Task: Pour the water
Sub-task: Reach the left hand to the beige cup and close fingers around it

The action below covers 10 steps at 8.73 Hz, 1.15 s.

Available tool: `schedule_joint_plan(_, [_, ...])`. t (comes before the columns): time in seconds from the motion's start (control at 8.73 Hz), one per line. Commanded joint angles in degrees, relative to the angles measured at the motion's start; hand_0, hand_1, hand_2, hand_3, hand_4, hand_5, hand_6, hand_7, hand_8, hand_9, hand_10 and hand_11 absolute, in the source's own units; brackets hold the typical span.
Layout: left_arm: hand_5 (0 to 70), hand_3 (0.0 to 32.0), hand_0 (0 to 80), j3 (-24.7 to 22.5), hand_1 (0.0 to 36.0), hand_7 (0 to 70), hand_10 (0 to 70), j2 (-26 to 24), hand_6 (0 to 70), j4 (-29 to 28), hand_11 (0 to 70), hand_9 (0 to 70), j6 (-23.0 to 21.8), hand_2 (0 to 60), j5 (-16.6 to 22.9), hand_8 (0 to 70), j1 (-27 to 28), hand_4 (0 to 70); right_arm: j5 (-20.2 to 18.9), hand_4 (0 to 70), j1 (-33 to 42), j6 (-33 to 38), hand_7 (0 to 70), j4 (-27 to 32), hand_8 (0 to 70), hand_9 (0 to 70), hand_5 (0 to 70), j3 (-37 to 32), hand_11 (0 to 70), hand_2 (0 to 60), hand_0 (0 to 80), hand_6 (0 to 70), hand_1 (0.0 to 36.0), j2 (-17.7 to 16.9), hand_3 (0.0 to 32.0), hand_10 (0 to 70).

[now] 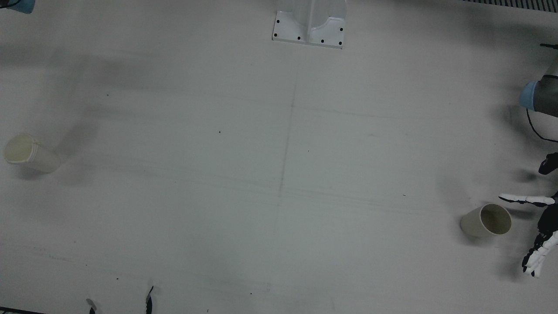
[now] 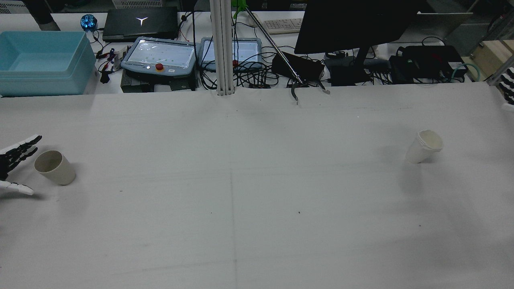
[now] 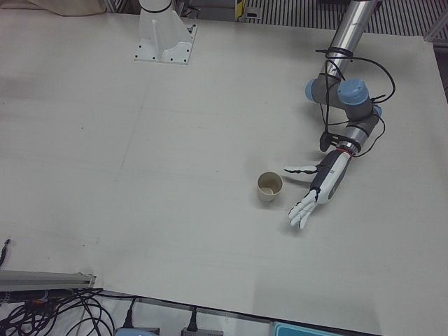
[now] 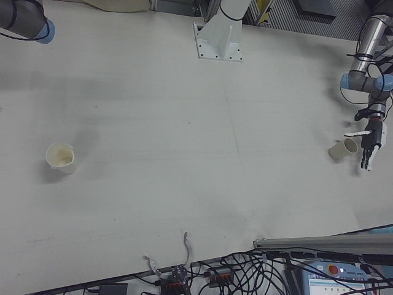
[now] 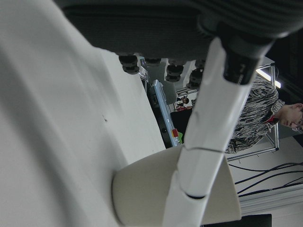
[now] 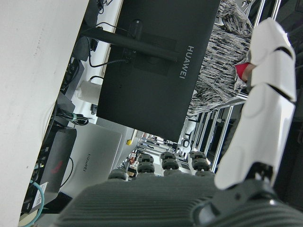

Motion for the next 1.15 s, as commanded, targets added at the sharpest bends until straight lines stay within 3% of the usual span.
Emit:
schedule_joint_plan(0.0, [0.0,0.0,80.0,-0.02,28.6,5.0,1.9,-2.16,8.5,1.63,6.3,0.0,-0.06,0.0,-0.03,0.7,0.28,22.2,0.09,0.0,0.13,0.04,5.5,0.00,5.8,7.6,5.5,-0.13,0.0,14.9,49.4,8.4,19.0,-0.12,3.0,0.0])
schedule_joint_plan(0.11, [0.0,0.0,78.8,-0.11,24.2,5.3,1.8,-2.34,8.7,1.80,5.7,0.0,-0.06,0.0,-0.11,0.7,0.37,24.1,0.09,0.0,0.13,0.04,5.1,0.00,5.8,7.5,5.5,-0.05,0.0,14.8,49.6,8.3,19.0,-0.12,3.0,0.0])
schedule_joint_plan(0.23, [0.0,0.0,73.2,-0.20,23.0,5.3,1.7,-2.51,8.7,2.15,5.5,0.0,-0.06,0.0,-0.11,0.7,0.37,24.4,0.09,0.0,0.21,0.04,4.3,0.00,5.7,7.5,5.5,-0.05,0.0,14.8,49.5,8.0,18.9,-0.12,3.2,0.0])
schedule_joint_plan(0.57, [0.0,0.0,76.2,-0.29,22.9,5.7,1.8,-3.04,9.1,2.60,5.5,0.0,0.03,0.0,-0.11,0.8,0.37,26.6,0.01,0.0,0.21,0.04,3.4,0.00,5.5,7.3,5.4,-0.05,0.0,14.4,49.2,7.6,18.8,-0.21,2.4,0.0])
schedule_joint_plan(1.03, [0.0,0.0,79.5,-0.55,23.5,6.0,1.8,-3.48,9.3,2.95,5.7,0.0,-0.14,0.0,-2.13,0.8,4.93,27.2,0.01,0.0,0.30,0.13,2.2,0.00,5.3,7.2,5.4,-0.05,0.0,13.9,49.2,7.0,18.8,-0.30,2.8,0.0])
